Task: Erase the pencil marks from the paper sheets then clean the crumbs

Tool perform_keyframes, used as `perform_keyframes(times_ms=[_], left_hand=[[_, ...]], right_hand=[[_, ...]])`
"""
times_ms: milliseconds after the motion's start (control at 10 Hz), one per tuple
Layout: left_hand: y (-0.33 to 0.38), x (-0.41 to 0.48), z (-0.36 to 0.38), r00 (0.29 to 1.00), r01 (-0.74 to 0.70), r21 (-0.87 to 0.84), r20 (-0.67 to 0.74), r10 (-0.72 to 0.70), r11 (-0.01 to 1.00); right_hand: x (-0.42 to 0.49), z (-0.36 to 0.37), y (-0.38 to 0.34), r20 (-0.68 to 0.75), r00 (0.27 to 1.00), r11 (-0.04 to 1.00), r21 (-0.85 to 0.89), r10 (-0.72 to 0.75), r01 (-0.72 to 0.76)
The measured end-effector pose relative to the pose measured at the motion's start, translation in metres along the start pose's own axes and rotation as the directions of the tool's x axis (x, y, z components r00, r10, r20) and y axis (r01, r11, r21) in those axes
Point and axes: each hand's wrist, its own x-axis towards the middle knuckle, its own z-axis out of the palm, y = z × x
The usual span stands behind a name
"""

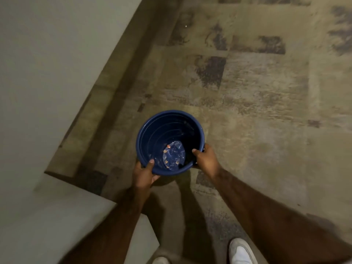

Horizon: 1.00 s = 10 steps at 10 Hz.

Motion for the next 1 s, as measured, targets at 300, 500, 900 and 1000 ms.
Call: perform_keyframes(times_ms=[300, 500, 900, 1000], left_hand=[[-0.002, 0.055, -0.014, 1.000, -0.014, -0.005, 0.020, 0.014, 1.000], [-0.007, 0.063, -0.016, 0.998, 0.049, -0.014, 0.037, -0.049, 0.999], [-0.017, 0.057, -0.022, 0.991, 0.132, 0.167, -0.032, -0.128, 0.977], [-0.020, 0.042, -0.011, 0.988, 0.140, 0.300, -0.106, -0.112, 0.944]], right_hand=[[0.047, 0.030, 0.015, 0.044, 0.998, 0.998, 0.033, 0.049, -0.051], [0.057, 0.029, 0.025, 0.067, 0.994, 0.995, 0.038, 0.086, -0.089], [0.042, 0.009, 0.030, 0.142, 0.985, 0.972, -0.228, 0.096, -0.062], [0.032, -0.005, 0.027, 0.104, 0.993, 0.932, -0.363, 0.055, -0.014]])
